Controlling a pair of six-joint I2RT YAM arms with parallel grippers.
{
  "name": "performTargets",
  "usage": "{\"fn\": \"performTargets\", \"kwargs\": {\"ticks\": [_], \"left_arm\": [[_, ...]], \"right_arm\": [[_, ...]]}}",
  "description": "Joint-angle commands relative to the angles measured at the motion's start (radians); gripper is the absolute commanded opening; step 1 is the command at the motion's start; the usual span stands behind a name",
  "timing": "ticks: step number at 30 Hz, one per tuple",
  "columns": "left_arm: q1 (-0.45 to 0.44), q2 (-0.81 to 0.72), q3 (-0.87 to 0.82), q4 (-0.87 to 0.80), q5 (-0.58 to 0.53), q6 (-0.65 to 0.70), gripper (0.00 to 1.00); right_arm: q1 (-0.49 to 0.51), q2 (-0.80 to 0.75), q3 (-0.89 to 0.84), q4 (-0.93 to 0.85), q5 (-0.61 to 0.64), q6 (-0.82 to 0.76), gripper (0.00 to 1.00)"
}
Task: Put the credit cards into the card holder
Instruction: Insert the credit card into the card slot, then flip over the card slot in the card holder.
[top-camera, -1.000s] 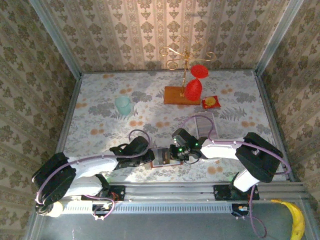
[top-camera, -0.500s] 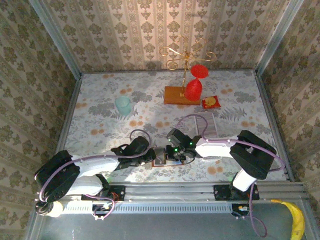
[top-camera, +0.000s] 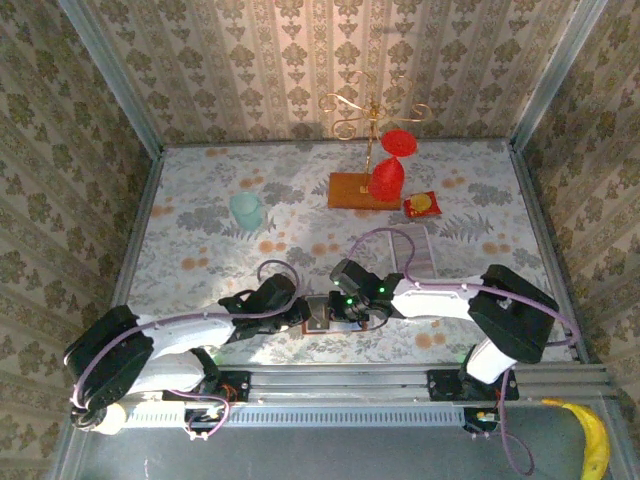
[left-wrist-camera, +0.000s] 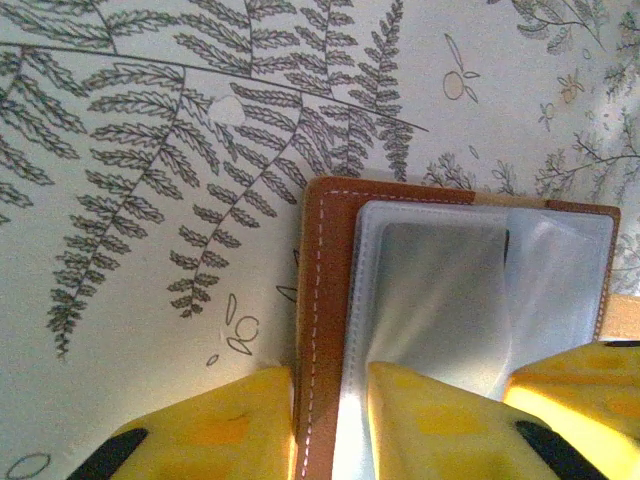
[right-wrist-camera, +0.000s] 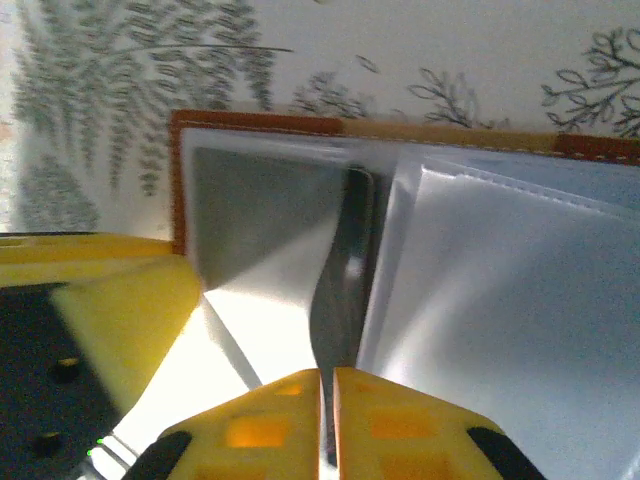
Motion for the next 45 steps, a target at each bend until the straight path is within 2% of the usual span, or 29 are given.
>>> {"fn": "performTargets", "kwargs": {"ticks": [1,8,15,35,45], "left_arm": [[0.000,-0.049,-0.010,-0.052,-0.010,0.013,0.28],[0.016,-0.130,-0.016,-0.093,-0.021,0.045,0.36],[0.020,-0.086,0.031,-0.142,0.005,0.090,0.41],[0.014,-0.016,0.022,-0.104,0.027,0.089,0.40],[-0.001,0.021,0.026,-0.086,0.030,0.082,0.38]], "right_arm": [[0.009,-0.081,0.002,-0.060,0.082,-0.006,0.16],[0.007,-0.137,-0.033,-0.164,0.142,0.018,0.25],[0.005,-0.128,-0.056,-0.172,0.155,0.050,0.30],[0.010,-0.105,-0.081,-0.197,0.168,0.081,0.36],[0.013,-0.079,-0.090,-0.133,0.147,0.103,0.36]]}}
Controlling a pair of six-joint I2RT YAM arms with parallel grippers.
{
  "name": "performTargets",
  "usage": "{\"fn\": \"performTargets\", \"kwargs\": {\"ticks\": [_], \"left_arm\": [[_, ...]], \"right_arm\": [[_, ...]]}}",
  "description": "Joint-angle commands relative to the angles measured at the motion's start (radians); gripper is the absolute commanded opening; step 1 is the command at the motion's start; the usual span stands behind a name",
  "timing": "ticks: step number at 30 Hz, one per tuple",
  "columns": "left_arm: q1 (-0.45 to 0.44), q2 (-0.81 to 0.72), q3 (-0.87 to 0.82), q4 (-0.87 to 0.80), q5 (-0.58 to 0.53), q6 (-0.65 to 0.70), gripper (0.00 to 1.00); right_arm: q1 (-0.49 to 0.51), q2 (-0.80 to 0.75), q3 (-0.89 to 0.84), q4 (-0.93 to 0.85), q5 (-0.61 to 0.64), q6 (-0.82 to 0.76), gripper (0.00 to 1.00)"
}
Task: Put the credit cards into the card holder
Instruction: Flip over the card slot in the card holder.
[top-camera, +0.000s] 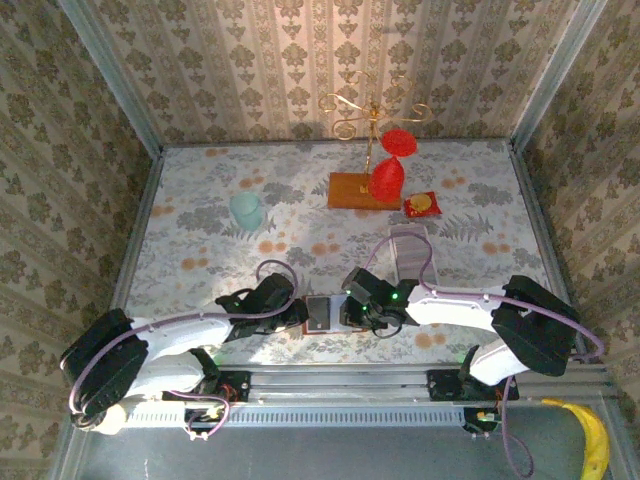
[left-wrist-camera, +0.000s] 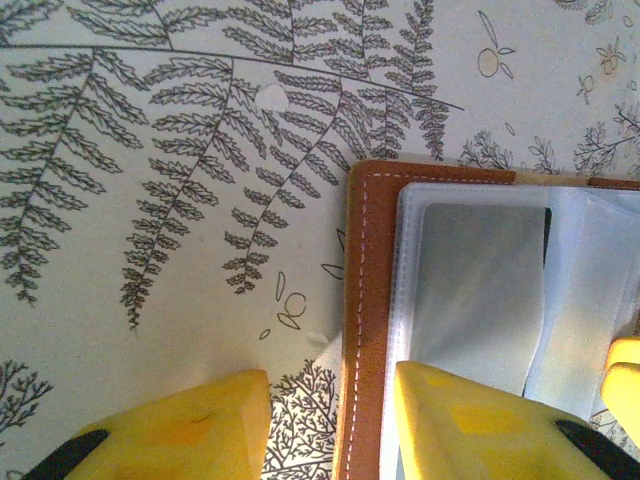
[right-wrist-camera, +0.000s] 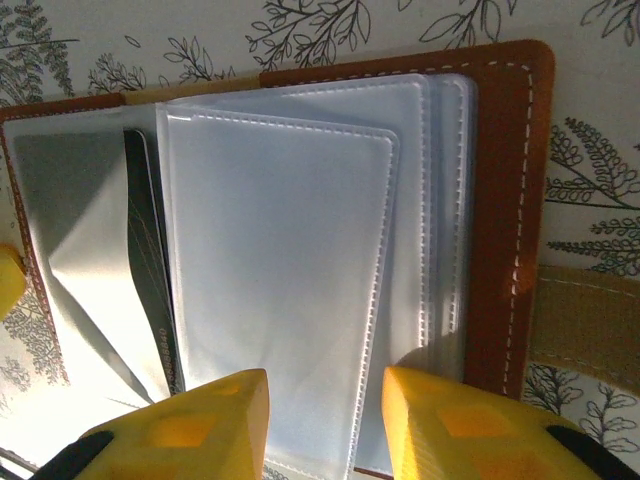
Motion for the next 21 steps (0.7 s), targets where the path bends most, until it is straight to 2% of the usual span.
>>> {"fn": "performTargets", "kwargs": {"ticks": [1,10,21], "left_arm": [[-0.016,0.042,0.009,0.010,0.022,0.009,0.38],[-0.023,0.070,0.011,0.016,0.019,0.003,0.36],[-0.023,0.074,0.015,0.013,0.016,0.002,0.34]], "right_arm": [[0.007,0.029,-0.008,0.022,0.016,0.027,0.36],[0.007,0.033,-0.021,0.096,-0.014,0.065,0.36],[0.007,-0.055,-0.041,0.180,-0.017,0.084,0.37]]}}
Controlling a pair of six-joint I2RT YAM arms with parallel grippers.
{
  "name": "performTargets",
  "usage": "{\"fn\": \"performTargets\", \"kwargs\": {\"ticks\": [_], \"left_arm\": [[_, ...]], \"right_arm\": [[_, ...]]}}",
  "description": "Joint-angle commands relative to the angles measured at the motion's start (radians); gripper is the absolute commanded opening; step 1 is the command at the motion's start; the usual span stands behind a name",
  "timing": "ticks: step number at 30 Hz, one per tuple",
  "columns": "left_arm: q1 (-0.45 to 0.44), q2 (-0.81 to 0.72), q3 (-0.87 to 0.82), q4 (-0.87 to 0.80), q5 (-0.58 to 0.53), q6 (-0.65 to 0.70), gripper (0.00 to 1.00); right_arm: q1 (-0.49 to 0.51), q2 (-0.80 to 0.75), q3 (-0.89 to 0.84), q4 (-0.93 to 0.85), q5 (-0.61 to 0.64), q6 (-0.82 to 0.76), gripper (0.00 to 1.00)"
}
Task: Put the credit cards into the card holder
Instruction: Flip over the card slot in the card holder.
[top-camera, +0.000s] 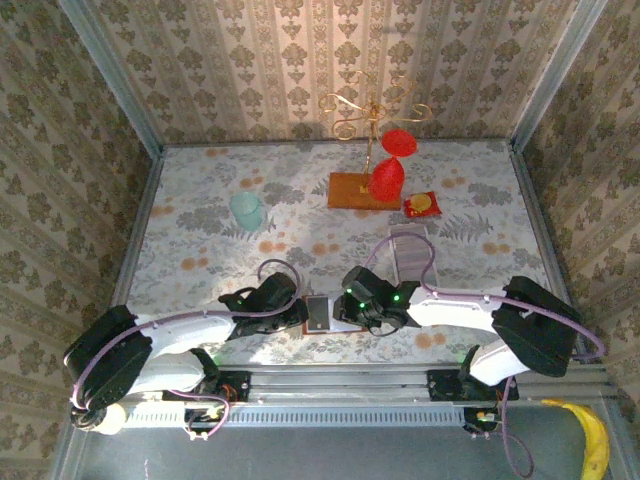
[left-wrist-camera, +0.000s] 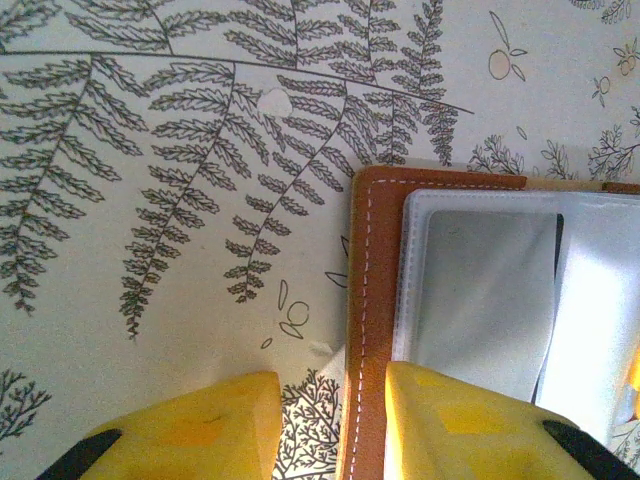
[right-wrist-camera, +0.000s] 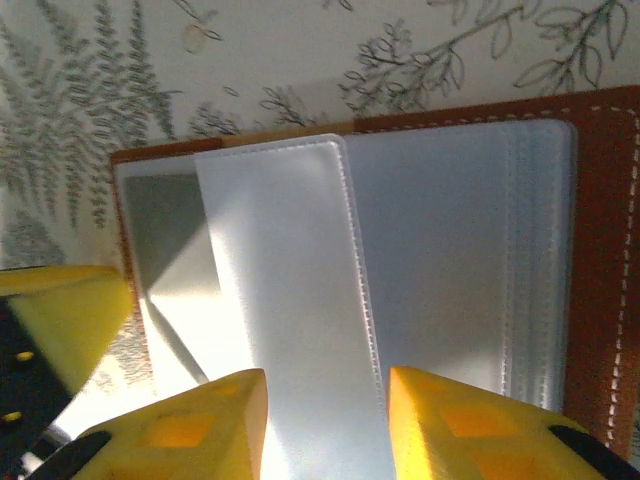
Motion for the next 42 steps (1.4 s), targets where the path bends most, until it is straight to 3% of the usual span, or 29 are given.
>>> {"fn": "performTargets", "kwargs": {"ticks": [1,21,28,34,38,42], "left_arm": [[-0.017,0.046,-0.003,0.024,0.029,0.002,0.34],[-0.012,-0.039,-0.026,0.013,0.000,-0.006,0.35],[-0.005,-0.172,-0.036,-0.176,-0.125,-0.043,0.36],[-0.004,-0.321,-0.034,-0.395,-0.255,-0.083,0.35],[-0.002,-0.432,-0.079,-0.372,-0.243,-0.091,0.35],[0.000,-0.480,-0.085,-0.308,-0.208,-0.056,0.36]], "right_arm": [[0.007,-0.034,-0.012,0.055,-0.011,0.023,0.37],[0.020,0.095,0.065,0.205,-0.124,0.007,0.38],[0.034,0.180,0.096,0.289,-0.148,0.044,0.42],[0.041,0.228,0.109,0.341,-0.172,0.066,0.53],[0.039,0.196,0.109,0.303,-0.152,0.034,0.52],[0.010,0.070,0.136,0.117,-0.084,-0.117,0.52]]}}
